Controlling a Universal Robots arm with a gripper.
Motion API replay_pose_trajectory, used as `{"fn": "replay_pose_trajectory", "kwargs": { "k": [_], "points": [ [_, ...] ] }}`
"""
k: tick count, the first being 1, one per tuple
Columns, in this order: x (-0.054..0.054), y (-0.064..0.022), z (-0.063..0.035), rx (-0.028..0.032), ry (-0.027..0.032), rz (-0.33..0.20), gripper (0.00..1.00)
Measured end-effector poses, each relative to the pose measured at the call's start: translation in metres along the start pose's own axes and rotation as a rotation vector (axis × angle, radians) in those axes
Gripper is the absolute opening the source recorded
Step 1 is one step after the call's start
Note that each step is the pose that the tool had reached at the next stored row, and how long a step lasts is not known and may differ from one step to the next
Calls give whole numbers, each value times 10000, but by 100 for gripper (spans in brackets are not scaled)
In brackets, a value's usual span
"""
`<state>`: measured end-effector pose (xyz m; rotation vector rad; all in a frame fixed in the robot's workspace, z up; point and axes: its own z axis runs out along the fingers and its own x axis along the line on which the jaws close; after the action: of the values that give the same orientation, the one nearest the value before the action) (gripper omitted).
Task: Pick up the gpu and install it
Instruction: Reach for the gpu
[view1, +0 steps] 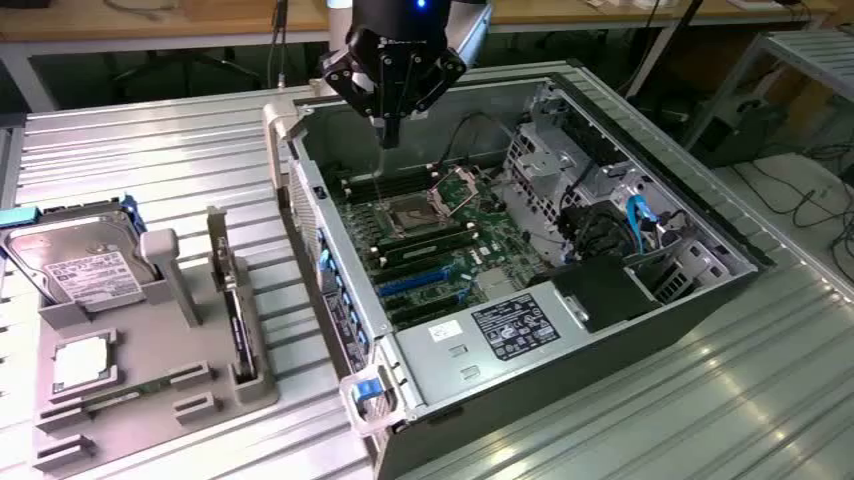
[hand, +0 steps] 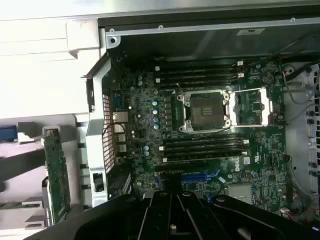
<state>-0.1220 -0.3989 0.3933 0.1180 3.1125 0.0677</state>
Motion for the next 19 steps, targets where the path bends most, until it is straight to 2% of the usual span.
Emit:
{"fn": "replay_pose_trajectory", "kwargs": {
  "k": [19],
  "points": [
    [175,-15,-5,0,-1,0,11]
  ]
}}
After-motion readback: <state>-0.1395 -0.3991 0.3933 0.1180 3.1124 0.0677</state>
